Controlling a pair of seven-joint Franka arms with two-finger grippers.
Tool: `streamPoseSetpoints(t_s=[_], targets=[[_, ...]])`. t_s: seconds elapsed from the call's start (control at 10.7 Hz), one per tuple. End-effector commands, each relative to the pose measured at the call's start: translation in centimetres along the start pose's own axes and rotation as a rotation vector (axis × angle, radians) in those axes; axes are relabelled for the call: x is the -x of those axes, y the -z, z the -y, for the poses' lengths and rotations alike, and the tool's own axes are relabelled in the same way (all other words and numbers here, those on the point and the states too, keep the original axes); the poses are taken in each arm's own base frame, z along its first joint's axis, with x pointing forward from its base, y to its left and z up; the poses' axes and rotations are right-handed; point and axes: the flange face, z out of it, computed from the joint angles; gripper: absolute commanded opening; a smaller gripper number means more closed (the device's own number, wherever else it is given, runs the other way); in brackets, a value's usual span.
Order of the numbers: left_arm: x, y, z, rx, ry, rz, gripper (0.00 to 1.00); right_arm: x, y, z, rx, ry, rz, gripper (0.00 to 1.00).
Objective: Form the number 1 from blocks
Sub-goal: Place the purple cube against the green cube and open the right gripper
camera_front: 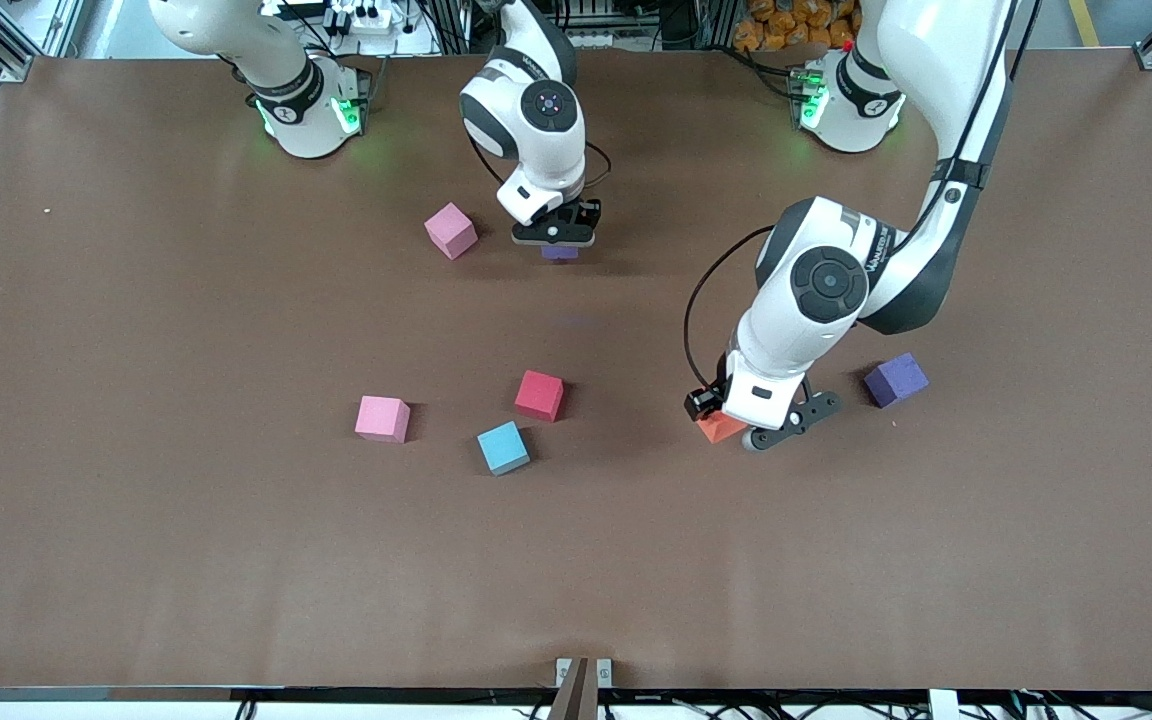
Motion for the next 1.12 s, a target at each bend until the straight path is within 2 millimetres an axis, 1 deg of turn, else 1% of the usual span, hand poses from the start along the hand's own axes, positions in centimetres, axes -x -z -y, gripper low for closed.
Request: streamPoseSetpoints(t_s=[0.0, 0.19, 0.37, 0.47, 0.56, 0.66, 0.75, 0.84, 0.94, 1.03], targets=[[0.6, 1.4, 0.0, -0.02, -0.024, -0.008, 0.0, 2.2, -1.2, 0.1, 0.01, 0.0, 0.026, 0.53], [0.8, 2.2, 0.2, -0.034, -0.027, 0.007, 0.0, 2.8, -1.8, 0.2, 0.018, 0.009, 0.031, 0.53], [0.7, 2.2, 0.4, -0.04, -0.027, 0.008, 0.0, 3.2, -2.2, 0.5, 0.016, 0.019, 0.027, 0.58], [0.7, 2.2, 0.4, -0.041, -0.027, 0.009, 0.0, 3.3, -2.4, 0.6, 0.017, 0.022, 0.025, 0.85], [0.6, 2.2, 0.4, -0.041, -0.026, 0.009, 0.0, 3.5, -2.5, 0.6, 0.019, 0.025, 0.026, 1.0], [1.0, 2.0, 0.1, -0.042, -0.034, 0.009, 0.0, 3.4, -2.5, 0.6, 0.018, 0.027, 0.026, 1.0], [0.9, 2.1, 0.2, -0.042, -0.034, 0.008, 0.0, 3.4, -2.1, 0.7, 0.015, 0.029, 0.024, 1.0], [0.8, 2.6, -0.1, -0.032, -0.033, 0.001, 0.0, 3.2, -1.0, 0.7, -0.002, 0.023, 0.019, 1.0], [0.9, 2.9, -0.3, -0.028, -0.035, 0.0, 0.0, 2.5, 1.0, 0.4, -0.028, 0.008, 0.014, 1.0], [1.1, 3.0, -0.5, -0.028, -0.04, 0.0, 0.0, 0.5, 2.6, -1.2, -0.05, -0.037, 0.01, 1.0]])
